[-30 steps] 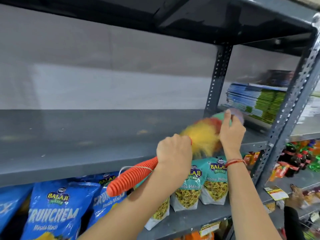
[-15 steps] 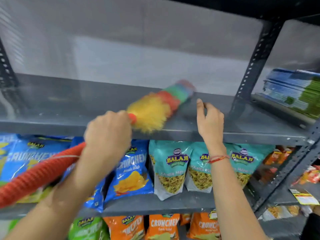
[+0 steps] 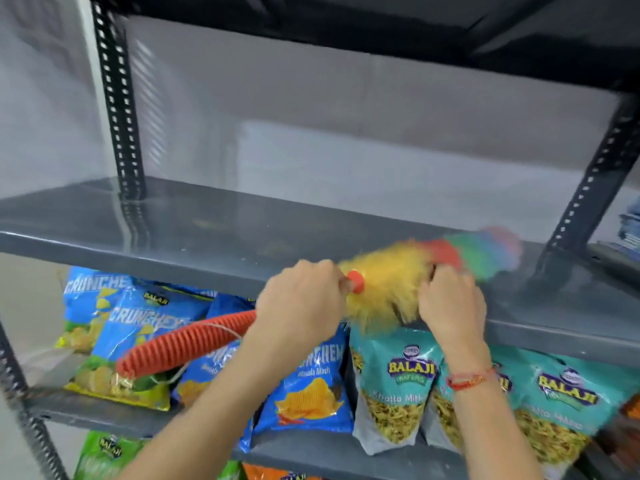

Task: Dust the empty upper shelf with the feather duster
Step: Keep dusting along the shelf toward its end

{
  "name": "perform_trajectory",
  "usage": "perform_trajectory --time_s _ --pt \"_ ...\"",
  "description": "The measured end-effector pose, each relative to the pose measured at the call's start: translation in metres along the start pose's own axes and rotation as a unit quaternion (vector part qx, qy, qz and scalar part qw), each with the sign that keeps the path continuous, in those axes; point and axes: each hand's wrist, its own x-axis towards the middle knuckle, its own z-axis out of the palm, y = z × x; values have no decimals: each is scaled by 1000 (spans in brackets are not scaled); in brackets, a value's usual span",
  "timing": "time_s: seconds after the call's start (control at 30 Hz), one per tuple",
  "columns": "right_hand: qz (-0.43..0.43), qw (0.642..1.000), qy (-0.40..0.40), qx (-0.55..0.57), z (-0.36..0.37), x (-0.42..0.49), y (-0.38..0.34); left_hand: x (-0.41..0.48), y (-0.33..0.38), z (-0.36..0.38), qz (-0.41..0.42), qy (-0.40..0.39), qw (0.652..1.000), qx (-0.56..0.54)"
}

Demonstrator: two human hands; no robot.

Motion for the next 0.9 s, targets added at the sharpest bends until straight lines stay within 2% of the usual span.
perform_trajectory --time_s 0.13,0.3,0.47,0.57,0.63,0.7,0.77,0.9 --pt "-36 996 76 0 17 -17 7 4 -5 8 -14 7 1000 8" --pt "-26 993 116 2 29 -25 10 5 -13 10 20 95 994 58" --pt "-33 987 157 21 30 -29 9 9 -18 12 9 16 1000 8" --pt "-30 988 146 26 31 -28 8 8 -33 0 -45 5 999 17" --pt "-27 990 136 24 32 -27 9 2 -49 -15 -88 45 994 55" --pt "-24 992 124 22 32 -26 9 -6 -62 -25 -78 115 982 125" --pt "-16 991 125 40 32 -25 5 -18 -66 -31 -53 144 976 156" --pt "-40 982 152 102 30 -27 -25 -29 -72 -39 -41 88 991 91"
